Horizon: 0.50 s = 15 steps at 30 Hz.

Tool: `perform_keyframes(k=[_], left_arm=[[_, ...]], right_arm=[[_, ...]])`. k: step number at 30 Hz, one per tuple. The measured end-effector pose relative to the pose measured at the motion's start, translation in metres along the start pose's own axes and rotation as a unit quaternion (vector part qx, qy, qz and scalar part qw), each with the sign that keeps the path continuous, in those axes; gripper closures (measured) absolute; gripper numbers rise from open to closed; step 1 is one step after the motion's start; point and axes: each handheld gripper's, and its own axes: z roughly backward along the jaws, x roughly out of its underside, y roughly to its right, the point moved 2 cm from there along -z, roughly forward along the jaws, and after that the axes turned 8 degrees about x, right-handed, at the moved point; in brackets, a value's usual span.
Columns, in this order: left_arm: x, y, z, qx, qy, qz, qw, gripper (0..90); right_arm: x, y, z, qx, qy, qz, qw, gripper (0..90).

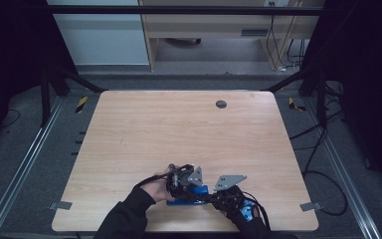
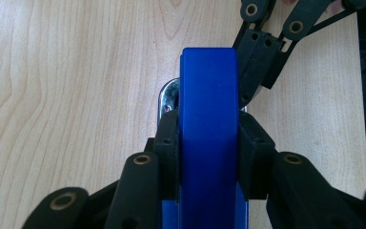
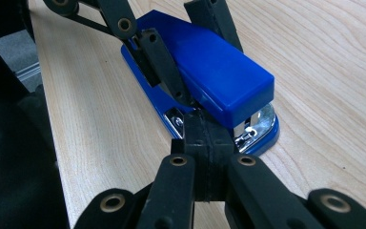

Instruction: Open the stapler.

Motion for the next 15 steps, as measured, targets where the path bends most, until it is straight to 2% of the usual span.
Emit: perform_keyframes(k=[2,7,11,13,15], left_arm=[[0.0009,-0.0004,-0.0002,0.0,0.002,-0.003,1.0,65.8],[0.0029,-0.0061,-0.0012,0.017,0.011,0.007,0.9998,65.7],[0.0013,-0.0075,-0.0019,0.022,0.004,0.008,0.9997,65.4],[0.0008,-0.0075,-0.0018,0.022,0.0,0.008,0.9997,65.3],[0.0009,-0.0084,-0.0023,0.025,0.0,0.01,0.9996,65.0]], right_arm=[[0.0,-0.0002,-0.0002,0.0,0.001,0.0,1.0,90.0],[-0.0005,0.0005,0.0009,0.008,-0.002,0.002,1.0,90.0],[0.0005,0.0018,0.0015,0.007,0.001,-0.001,1.0,90.0],[0.0001,0.0013,0.0011,0.009,0.003,0.006,0.9999,90.0],[0.0004,0.0018,0.0014,0.006,0.002,0.0,1.0,90.0]])
